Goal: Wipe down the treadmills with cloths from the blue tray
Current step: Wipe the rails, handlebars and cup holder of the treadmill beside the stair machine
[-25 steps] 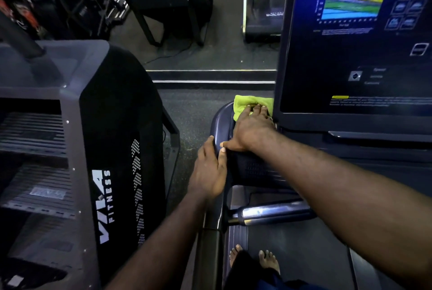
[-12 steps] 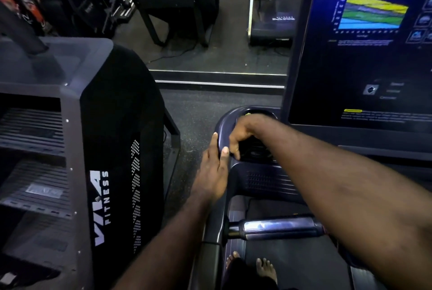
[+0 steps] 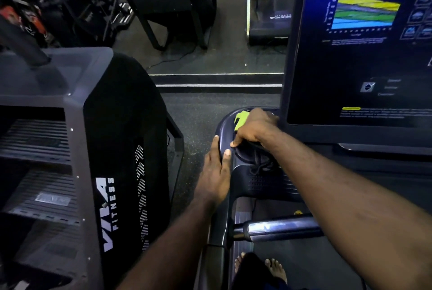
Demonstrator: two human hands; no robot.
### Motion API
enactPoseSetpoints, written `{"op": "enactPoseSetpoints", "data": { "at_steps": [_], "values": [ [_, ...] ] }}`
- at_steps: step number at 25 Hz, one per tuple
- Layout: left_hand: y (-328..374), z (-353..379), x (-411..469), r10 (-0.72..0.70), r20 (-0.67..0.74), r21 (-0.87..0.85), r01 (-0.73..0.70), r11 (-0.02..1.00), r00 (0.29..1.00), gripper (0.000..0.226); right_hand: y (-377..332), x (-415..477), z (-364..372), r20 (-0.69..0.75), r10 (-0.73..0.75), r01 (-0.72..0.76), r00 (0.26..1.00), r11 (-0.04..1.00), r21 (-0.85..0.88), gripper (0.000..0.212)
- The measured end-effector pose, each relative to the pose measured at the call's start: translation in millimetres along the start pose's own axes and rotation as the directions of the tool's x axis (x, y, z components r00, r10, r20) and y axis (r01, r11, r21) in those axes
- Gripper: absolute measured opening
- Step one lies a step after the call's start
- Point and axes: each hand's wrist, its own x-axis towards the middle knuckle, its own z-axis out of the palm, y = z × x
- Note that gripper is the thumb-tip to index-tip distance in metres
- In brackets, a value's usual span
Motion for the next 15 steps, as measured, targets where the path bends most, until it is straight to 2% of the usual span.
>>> {"op": "enactPoseSetpoints", "data": {
  "at_steps": [2, 4, 6, 8, 10, 12, 14, 15],
  "values": [
    [-1.2, 0.4, -0.6, 0.001, -0.005, 0.005, -0.001, 1.0, 1.0, 0.065, 0.7, -3.7, 6.7, -0.067, 0.03, -0.015, 0.997, 0.979, 0.204, 0.054],
    [-3.4, 1.1, -0.1, 0.002, -0.006, 0.001, -0.002, 1.0, 1.0, 0.063, 4.3, -10.8, 17.2, -0.087, 0.063, -0.01, 0.994, 0.861, 0.509, 0.035],
    [-5.5, 1.4, -0.9, 0.027, -0.019, 0.004, -0.027, 1.0, 0.999, 0.062, 5.6, -28.3, 28.7, -0.108, 0.093, 0.016, 0.99, 0.679, 0.734, 0.036],
    [-8.6, 0.7, -1.1, 0.066, -0.027, 0.006, -0.066, 0.998, 0.997, 0.065, 7.1, -44.0, 40.3, -0.172, 0.092, 0.097, 0.981, 0.532, 0.841, 0.049],
    [-8.3, 0.3, -0.7, 0.069, -0.024, -0.003, -0.069, 0.998, 0.997, 0.068, 8.8, -61.1, 41.2, -0.3, 0.055, 0.242, 0.953, 0.46, 0.854, 0.061],
    [-8.6, 0.0, 0.2, 0.074, -0.028, -0.024, -0.075, 0.997, 0.997, 0.068, 10.5, -77.8, 32.5, -0.475, -0.047, 0.437, 0.879, 0.482, 0.759, 0.068],
    [-10.0, 0.0, 0.2, 0.116, -0.045, -0.048, -0.118, 0.992, 0.992, 0.068, 11.8, -96.5, 17.2, -0.635, -0.178, 0.614, 0.752, 0.538, 0.577, 0.076],
    [-10.4, 0.0, 0.6, 0.128, -0.051, -0.059, -0.131, 0.99, 0.99, 0.069, 11.7, -104.7, 10.2, -0.707, -0.241, 0.686, 0.665, 0.573, 0.449, 0.078]
  ]
}}
